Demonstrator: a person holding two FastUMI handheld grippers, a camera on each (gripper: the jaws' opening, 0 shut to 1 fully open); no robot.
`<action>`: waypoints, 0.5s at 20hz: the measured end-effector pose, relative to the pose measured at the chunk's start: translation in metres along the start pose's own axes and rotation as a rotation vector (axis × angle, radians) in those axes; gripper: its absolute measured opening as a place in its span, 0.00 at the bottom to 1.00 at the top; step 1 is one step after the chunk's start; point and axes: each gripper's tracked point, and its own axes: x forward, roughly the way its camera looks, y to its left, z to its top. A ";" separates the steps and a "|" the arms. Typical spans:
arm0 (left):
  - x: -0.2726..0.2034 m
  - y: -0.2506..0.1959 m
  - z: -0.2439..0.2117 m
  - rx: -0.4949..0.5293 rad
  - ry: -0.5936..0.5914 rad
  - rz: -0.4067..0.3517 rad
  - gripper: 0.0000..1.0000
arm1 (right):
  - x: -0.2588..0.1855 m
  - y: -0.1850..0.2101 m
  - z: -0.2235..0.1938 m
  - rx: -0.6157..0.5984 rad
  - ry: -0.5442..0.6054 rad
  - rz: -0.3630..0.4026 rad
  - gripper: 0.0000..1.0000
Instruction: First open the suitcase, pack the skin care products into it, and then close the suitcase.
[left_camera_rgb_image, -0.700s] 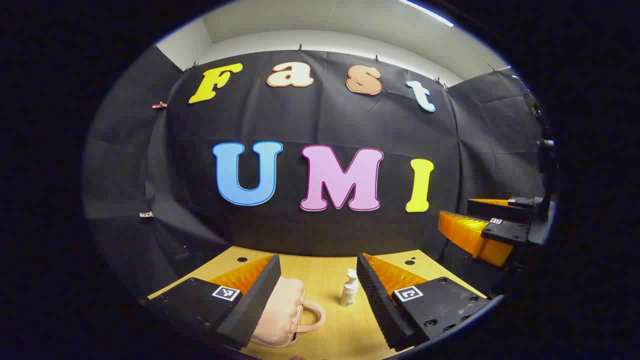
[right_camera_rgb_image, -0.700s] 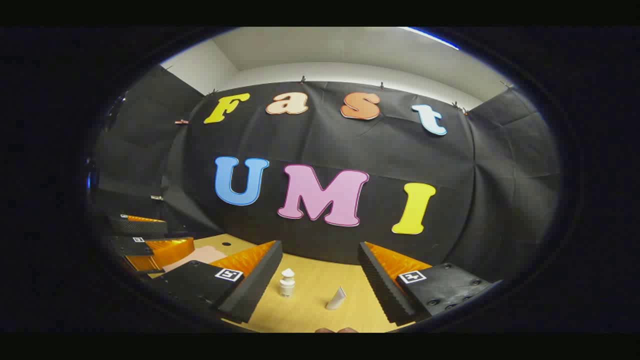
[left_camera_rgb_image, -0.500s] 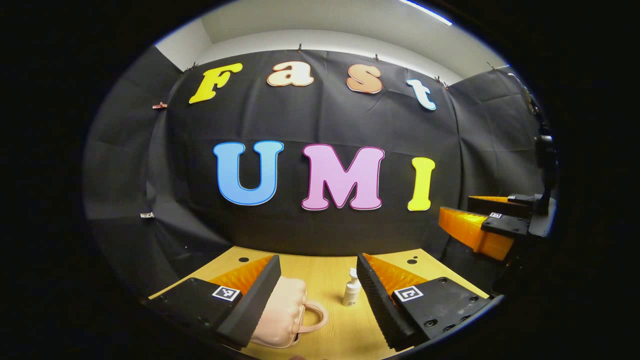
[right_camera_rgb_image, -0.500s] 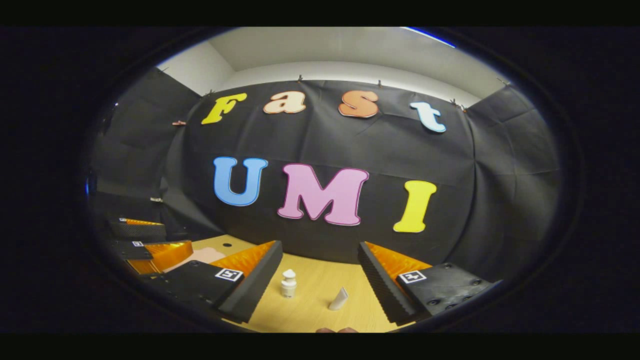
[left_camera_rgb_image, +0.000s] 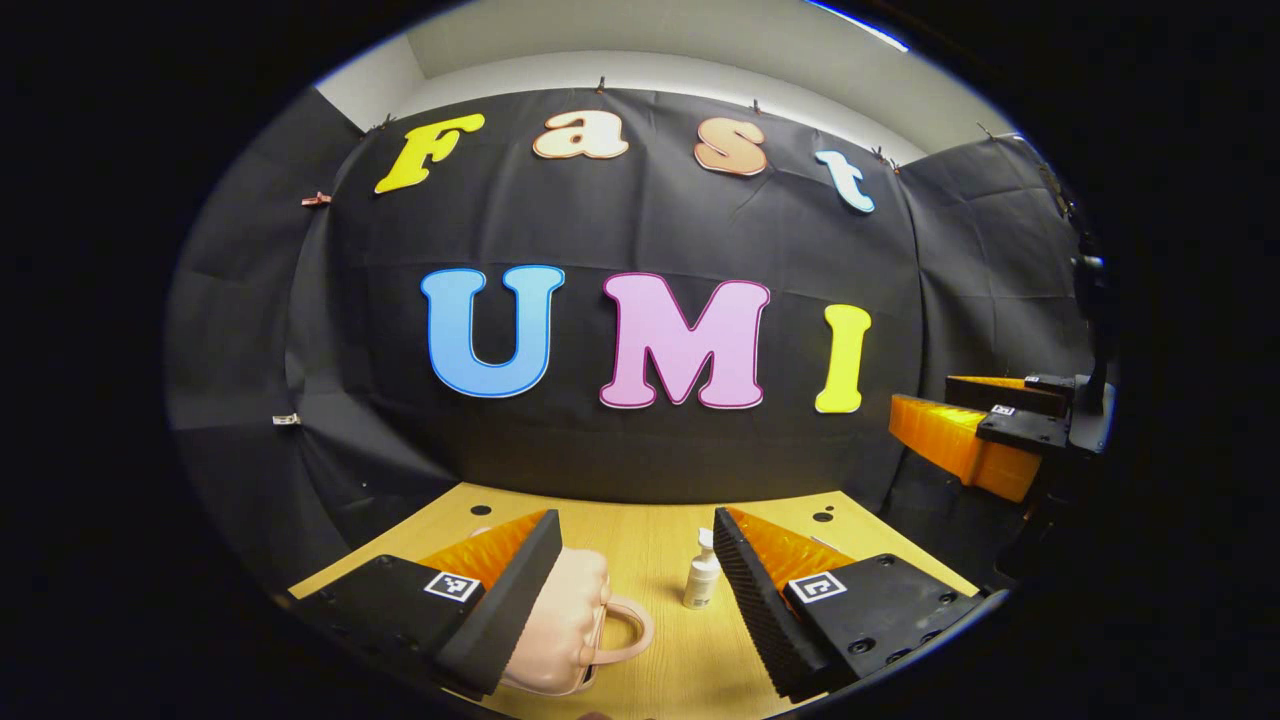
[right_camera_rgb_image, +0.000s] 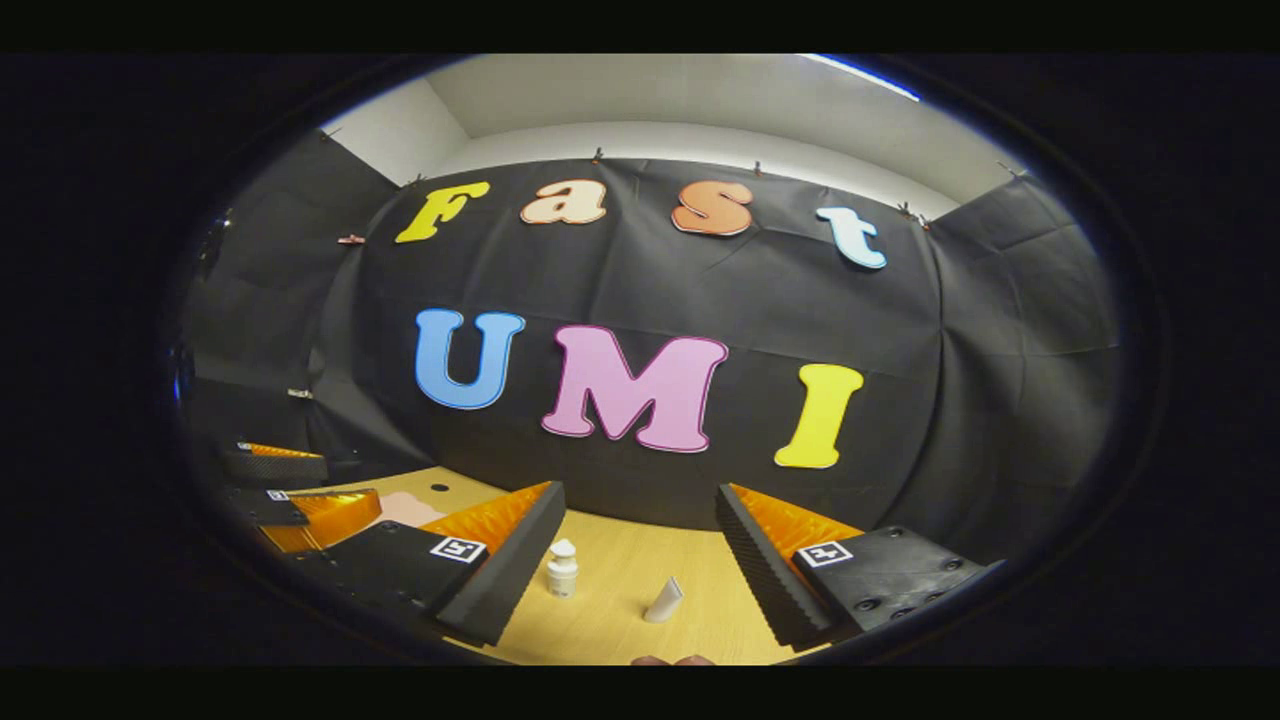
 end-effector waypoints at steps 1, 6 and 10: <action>0.000 0.001 -0.002 0.001 -0.004 0.000 0.96 | 0.001 0.000 0.001 -0.002 -0.002 -0.004 0.96; 0.010 0.006 -0.030 0.010 0.041 -0.009 0.96 | -0.003 -0.009 0.000 -0.024 -0.007 -0.041 0.96; 0.025 0.005 -0.068 0.000 0.128 -0.034 0.96 | -0.014 -0.029 -0.009 -0.036 0.015 -0.101 0.96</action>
